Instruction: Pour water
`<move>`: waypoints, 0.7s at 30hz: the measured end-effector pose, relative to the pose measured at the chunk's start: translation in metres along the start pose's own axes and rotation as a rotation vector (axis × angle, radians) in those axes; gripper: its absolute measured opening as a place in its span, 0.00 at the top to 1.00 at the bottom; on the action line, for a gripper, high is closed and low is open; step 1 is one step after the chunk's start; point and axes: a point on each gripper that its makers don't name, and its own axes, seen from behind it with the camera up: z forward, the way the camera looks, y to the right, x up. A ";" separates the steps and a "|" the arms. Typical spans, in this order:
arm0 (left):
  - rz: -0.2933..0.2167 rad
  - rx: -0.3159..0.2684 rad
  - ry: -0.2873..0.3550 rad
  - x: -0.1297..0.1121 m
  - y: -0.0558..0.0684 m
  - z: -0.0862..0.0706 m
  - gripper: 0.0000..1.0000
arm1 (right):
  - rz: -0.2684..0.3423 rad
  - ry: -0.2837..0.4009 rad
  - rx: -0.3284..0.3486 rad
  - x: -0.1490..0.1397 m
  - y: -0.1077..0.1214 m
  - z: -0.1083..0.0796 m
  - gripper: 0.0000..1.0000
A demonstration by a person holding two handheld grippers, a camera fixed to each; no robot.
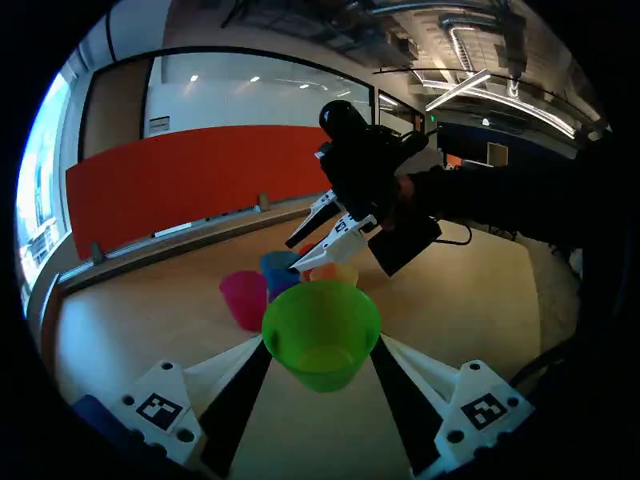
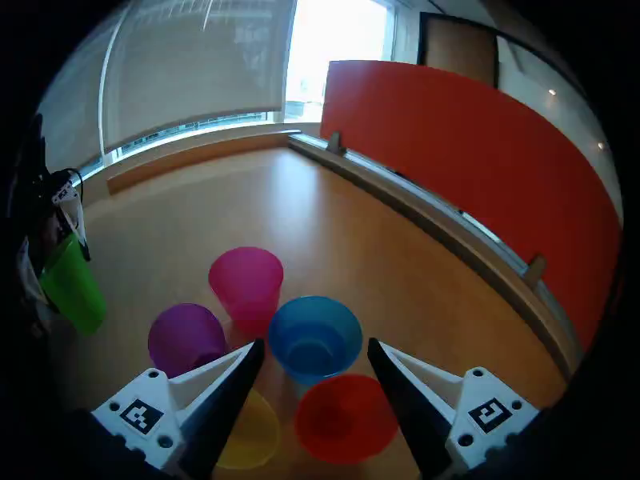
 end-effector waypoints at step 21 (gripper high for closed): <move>-0.005 -0.002 0.006 -0.001 -0.005 -0.001 0.16 | -0.017 -0.069 0.008 -0.009 -0.001 0.023 0.00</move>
